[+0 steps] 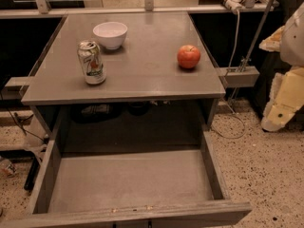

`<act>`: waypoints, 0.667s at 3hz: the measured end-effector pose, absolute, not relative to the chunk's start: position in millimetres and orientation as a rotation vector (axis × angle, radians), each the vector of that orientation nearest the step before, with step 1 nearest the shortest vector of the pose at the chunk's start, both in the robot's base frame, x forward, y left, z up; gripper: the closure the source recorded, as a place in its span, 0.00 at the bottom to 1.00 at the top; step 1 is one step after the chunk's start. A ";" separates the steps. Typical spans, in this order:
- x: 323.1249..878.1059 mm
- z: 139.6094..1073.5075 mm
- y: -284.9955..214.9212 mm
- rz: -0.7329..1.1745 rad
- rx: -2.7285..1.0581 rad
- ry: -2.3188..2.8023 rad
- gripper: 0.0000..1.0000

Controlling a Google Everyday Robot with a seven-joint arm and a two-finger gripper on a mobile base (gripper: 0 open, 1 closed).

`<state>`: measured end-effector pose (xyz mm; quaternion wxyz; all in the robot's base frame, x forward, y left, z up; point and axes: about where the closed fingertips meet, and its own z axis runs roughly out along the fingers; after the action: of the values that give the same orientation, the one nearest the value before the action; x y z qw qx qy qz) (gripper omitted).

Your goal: Place 7up can into top drawer

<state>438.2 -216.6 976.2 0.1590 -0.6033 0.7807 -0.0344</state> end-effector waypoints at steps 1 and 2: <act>439.0 976.9 -215.1 -0.102 -1.720 2.227 0.00; 452.0 963.6 -189.6 -0.095 -1.753 2.220 0.00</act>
Offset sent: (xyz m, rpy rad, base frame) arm 0.0334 0.0640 -0.0381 -0.0183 0.0481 0.0523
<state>452.0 -189.6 963.6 0.1550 -0.6118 0.7750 -0.0330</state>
